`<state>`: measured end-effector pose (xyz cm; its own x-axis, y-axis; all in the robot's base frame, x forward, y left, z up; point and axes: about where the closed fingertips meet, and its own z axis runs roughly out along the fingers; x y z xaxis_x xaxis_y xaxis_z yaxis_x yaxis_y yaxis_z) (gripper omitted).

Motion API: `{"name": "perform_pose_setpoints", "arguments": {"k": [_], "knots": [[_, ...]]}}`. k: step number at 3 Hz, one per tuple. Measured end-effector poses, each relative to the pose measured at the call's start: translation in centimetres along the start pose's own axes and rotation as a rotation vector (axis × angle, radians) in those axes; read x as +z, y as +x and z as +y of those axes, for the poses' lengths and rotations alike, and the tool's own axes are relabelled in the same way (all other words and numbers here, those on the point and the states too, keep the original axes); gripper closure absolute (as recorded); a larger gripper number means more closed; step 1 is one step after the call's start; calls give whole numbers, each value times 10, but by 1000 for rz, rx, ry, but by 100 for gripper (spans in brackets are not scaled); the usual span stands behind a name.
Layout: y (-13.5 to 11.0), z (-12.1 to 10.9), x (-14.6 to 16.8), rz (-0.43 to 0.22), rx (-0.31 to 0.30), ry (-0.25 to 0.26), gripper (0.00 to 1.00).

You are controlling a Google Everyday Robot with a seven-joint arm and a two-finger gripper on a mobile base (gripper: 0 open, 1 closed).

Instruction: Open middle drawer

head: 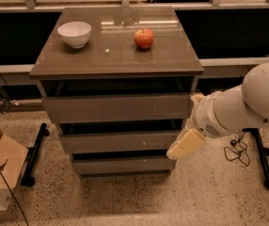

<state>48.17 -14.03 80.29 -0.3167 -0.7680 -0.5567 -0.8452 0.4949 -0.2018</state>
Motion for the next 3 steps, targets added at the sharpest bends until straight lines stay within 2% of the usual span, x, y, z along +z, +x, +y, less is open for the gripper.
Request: {"name": "perform_pose_setpoints", "arguments": {"k": [1,2,3], "knots": [[2,2,17,29,19,33,0],[25,8,65,56,51,65,0],[50,4,106,31,93,62,0]]}}
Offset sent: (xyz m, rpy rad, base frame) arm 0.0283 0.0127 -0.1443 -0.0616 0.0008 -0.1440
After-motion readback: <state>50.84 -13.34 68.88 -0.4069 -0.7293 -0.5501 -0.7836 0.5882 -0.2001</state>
